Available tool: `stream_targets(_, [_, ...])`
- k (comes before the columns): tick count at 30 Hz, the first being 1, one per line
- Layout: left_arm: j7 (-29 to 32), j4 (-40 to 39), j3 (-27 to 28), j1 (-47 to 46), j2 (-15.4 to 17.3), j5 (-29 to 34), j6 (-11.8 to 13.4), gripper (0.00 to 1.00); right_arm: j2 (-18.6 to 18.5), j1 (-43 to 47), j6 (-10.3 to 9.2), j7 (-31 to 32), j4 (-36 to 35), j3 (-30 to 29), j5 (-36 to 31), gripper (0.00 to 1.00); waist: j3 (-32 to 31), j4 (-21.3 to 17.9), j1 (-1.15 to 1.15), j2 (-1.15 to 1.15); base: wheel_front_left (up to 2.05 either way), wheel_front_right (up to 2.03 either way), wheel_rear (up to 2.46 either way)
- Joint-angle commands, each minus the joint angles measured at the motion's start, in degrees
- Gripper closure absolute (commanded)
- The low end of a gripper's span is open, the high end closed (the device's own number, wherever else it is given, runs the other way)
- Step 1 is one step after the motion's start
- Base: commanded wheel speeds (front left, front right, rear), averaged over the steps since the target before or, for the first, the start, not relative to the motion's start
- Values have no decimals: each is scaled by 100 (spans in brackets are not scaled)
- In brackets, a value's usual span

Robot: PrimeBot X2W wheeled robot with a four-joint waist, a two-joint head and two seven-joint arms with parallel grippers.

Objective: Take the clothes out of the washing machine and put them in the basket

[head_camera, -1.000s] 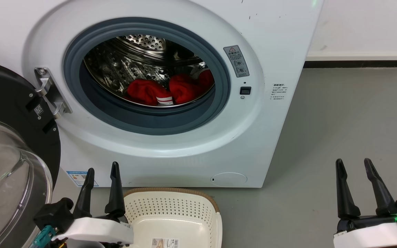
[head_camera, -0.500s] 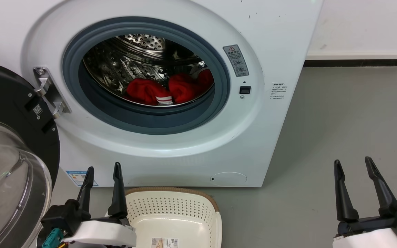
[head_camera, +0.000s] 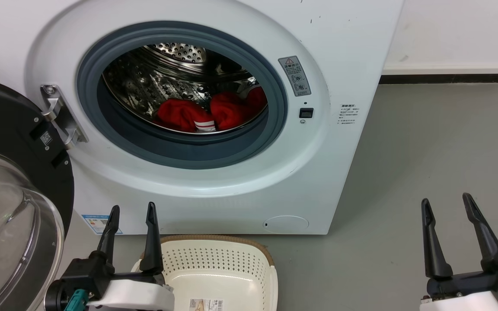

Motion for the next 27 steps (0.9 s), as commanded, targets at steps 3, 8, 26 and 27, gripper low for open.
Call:
stream_targets(3, [-66, -43, -22, 72, 7, 152, 38, 0, 13, 84, -2, -64, -68, -7, -140, 0, -3, 5, 0, 0, 0, 0, 0])
stream_targets(8, [-103, -17, -43, 79, 7, 283, 83, 0, 13, 147, -2, -106, -78, 25, -149, 0, -11, 12, 0, 0, 0, 0, 0])
stream_targets(26, [-91, 137, -25, 102, 6, 272, 145, 0, 13, 178, -2, -102, 124, 25, 89, 0, 8, 20, 0, 0, 0, 0, 0])
stream_targets(27, [-91, 138, -20, 97, 6, 276, 149, 0, 13, 171, -2, -102, 121, 28, 92, 0, 13, 20, 0, 0, 0, 0, 0])
